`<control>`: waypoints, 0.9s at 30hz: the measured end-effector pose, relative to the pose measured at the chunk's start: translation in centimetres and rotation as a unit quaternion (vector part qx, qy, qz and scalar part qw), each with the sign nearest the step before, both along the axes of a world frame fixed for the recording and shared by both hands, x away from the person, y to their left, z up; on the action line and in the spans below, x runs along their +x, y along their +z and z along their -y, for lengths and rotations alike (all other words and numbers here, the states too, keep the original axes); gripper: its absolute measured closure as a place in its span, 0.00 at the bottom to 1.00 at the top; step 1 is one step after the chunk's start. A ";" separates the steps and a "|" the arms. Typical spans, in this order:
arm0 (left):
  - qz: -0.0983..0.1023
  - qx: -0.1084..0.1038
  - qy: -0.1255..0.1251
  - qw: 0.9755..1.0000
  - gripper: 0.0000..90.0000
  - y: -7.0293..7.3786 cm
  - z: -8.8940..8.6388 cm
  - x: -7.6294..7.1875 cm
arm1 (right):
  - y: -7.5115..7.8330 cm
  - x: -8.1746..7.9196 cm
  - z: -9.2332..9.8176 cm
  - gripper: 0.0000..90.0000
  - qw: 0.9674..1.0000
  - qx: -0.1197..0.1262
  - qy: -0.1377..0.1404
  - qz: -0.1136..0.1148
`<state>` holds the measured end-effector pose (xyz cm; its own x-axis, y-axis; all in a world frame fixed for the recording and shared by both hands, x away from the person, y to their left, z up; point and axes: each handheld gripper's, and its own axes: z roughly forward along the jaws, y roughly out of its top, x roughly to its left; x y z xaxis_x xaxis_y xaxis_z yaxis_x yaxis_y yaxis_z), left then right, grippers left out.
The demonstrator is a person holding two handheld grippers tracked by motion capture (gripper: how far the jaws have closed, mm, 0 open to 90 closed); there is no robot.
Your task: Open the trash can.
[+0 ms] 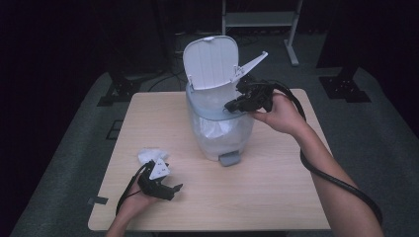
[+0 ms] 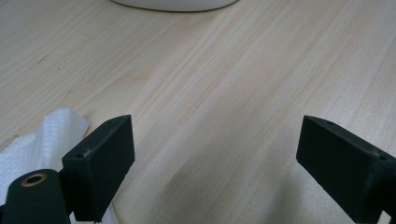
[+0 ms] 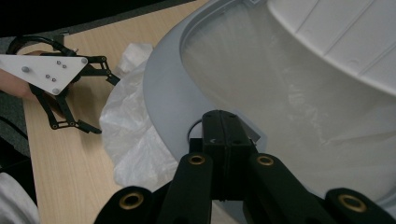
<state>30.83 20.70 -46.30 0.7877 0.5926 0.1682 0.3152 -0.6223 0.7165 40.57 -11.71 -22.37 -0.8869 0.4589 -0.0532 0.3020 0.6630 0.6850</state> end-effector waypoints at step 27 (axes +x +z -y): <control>-0.003 0.000 0.002 1.000 0.11 -0.1 0.1 0.0 | -1.1 -3.2 7.3 0.92 0.999 0.031 -0.025 0.001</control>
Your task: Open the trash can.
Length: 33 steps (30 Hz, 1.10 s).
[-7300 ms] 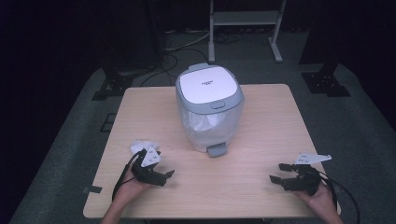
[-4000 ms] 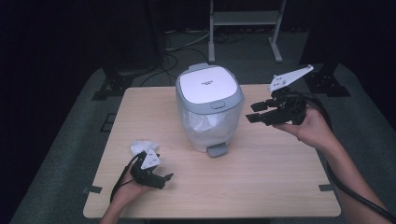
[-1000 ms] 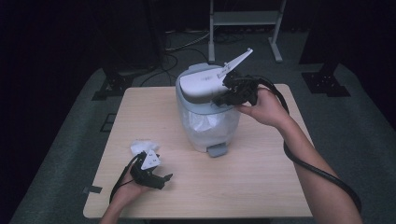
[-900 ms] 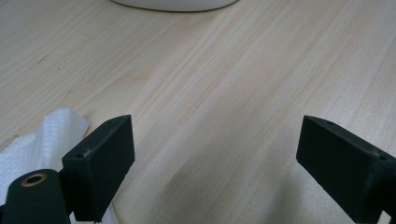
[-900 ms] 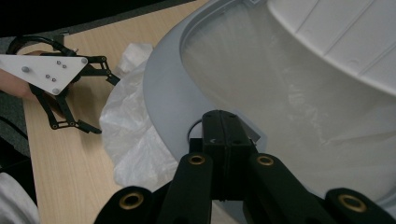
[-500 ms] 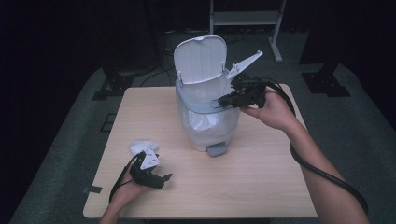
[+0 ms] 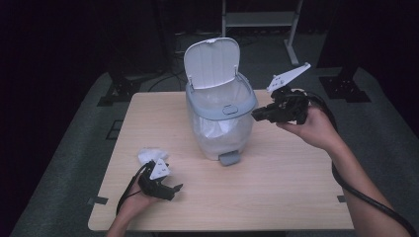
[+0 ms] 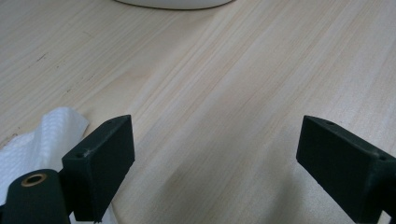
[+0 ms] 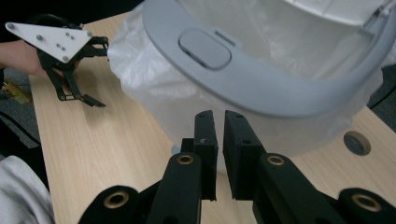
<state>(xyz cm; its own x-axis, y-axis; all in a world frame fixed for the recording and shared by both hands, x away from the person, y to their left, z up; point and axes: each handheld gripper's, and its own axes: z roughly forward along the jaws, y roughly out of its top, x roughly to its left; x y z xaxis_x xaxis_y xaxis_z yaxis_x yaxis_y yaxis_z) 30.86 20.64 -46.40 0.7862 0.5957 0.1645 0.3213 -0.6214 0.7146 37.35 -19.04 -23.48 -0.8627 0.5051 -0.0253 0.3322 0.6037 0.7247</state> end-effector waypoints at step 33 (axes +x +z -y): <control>-0.001 0.000 0.003 1.000 0.11 -0.2 0.1 0.0 | -9.8 -2.0 5.9 0.78 0.997 0.014 -0.038 -0.061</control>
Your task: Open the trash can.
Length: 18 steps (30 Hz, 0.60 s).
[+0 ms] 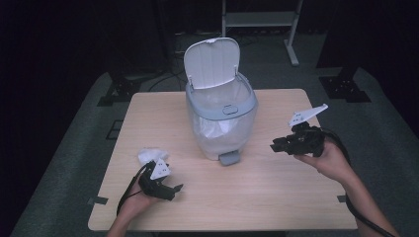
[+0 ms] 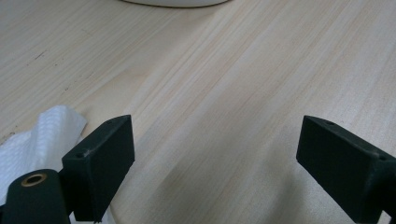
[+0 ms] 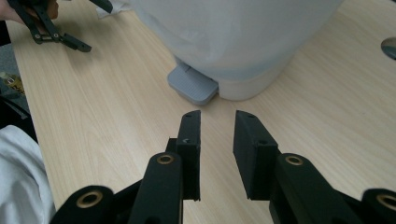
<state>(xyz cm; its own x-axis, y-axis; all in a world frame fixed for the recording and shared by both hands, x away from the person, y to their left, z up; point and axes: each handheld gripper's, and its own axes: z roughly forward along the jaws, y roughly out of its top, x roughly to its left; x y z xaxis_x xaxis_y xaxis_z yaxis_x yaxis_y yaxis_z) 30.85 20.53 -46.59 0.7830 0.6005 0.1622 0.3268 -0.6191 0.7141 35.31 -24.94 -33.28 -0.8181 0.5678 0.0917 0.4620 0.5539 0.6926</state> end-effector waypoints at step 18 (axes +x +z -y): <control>0.001 0.007 -0.004 1.000 0.11 0.0 0.0 0.0 | -3.9 -1.0 1.4 0.70 1.000 0.012 -0.017 -0.011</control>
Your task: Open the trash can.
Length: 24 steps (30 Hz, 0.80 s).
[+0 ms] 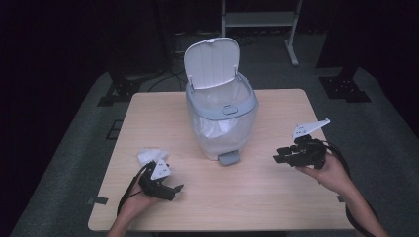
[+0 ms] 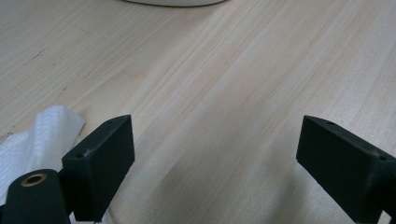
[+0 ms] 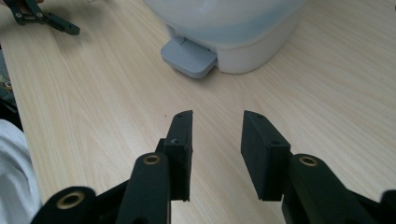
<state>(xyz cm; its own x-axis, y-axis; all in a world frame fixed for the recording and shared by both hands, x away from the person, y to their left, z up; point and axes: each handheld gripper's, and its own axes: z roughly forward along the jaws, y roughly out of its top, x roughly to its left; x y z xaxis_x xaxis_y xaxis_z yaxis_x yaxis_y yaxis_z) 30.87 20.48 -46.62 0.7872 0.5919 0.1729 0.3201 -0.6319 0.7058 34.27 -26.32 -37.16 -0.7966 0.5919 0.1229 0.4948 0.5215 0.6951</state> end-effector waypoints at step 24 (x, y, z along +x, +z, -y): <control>0.007 0.010 -0.002 1.000 0.11 0.3 0.1 -0.1 | -4.5 -2.1 1.3 0.59 1.000 0.009 -0.017 -0.009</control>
<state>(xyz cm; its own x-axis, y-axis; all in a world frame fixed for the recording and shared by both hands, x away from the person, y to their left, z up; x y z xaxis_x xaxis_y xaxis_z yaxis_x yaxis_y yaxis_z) 30.75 20.35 -46.34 0.7869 0.5850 0.1965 0.3076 -0.6479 0.6969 32.13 -27.65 -41.70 -0.7734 0.6163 0.1484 0.5246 0.4909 0.6956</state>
